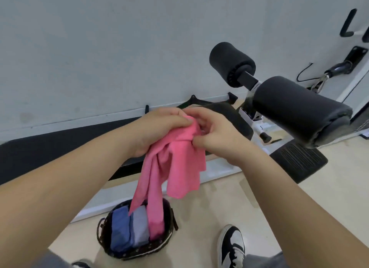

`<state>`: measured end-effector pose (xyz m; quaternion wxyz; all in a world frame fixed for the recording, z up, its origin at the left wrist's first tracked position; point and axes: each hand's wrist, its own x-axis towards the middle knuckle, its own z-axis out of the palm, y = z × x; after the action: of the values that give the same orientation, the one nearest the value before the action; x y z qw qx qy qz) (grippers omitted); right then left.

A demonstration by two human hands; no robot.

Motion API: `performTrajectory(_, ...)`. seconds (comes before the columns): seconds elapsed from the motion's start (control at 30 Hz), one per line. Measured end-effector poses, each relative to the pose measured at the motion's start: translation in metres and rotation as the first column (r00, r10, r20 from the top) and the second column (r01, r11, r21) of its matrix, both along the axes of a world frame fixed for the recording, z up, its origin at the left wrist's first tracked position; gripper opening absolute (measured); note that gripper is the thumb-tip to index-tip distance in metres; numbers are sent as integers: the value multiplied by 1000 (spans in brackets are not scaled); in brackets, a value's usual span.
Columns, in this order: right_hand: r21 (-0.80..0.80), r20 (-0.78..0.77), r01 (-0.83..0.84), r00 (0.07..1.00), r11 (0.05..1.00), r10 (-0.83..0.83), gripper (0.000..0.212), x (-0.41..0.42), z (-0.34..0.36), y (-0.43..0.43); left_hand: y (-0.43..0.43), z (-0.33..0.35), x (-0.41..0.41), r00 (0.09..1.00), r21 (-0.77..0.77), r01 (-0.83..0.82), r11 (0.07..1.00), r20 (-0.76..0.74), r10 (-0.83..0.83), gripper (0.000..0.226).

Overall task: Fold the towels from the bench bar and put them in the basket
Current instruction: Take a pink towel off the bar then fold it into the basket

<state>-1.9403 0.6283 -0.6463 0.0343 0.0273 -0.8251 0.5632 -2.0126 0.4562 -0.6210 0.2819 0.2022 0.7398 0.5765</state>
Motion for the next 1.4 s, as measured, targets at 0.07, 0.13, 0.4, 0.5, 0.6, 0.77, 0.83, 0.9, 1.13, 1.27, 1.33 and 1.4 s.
performTrajectory(0.07,-130,105,-136,983,982,150,61,-5,1,-12,-27,-1,-5,1000,-38,-2,999,-27,1,3)
performTrajectory(0.13,-184,182,-235,946,954,268,55,-11,5,-20,-49,0,-7,994,-123,-2,992,-112,-12,7)
performTrajectory(0.4,30,221,-225,952,974,213,27,-45,3,-71,-107,-5,-15,941,-214,-107,971,-337,29,17)
performTrajectory(0.5,137,148,-220,969,966,199,29,-57,-3,-90,-124,-18,-22,866,-209,-250,946,-485,122,14)
performTrajectory(0.6,182,227,-254,951,950,210,39,-67,-7,-95,-142,-39,-34,768,-200,-420,885,-598,230,11)
performTrajectory(0.77,-1,427,-202,885,979,183,50,-82,-9,-80,-179,-72,-62,742,-321,-549,772,-613,272,11)
performTrajectory(0.83,-56,449,-147,880,988,156,48,-88,-13,-72,-192,-80,-74,748,-355,-543,761,-616,247,13)
performTrajectory(0.9,-64,461,-145,873,987,159,43,-91,-15,-66,-202,-86,-84,735,-365,-556,747,-636,236,18)
performTrajectory(1.13,40,395,-133,912,990,106,44,-90,-9,-51,-233,-111,-102,696,-349,-685,640,-574,432,23)
performTrajectory(1.27,493,179,32,974,869,-137,41,-88,-28,-37,-245,-116,-100,657,-224,-751,621,-342,672,39)
performTrajectory(1.33,613,87,159,960,774,-266,23,-86,-42,-27,-243,-110,-90,687,-204,-723,659,-306,659,46)
performTrajectory(1.4,686,47,265,913,678,-404,20,-82,-48,-15,-239,-105,-80,725,-252,-676,692,-396,564,50)
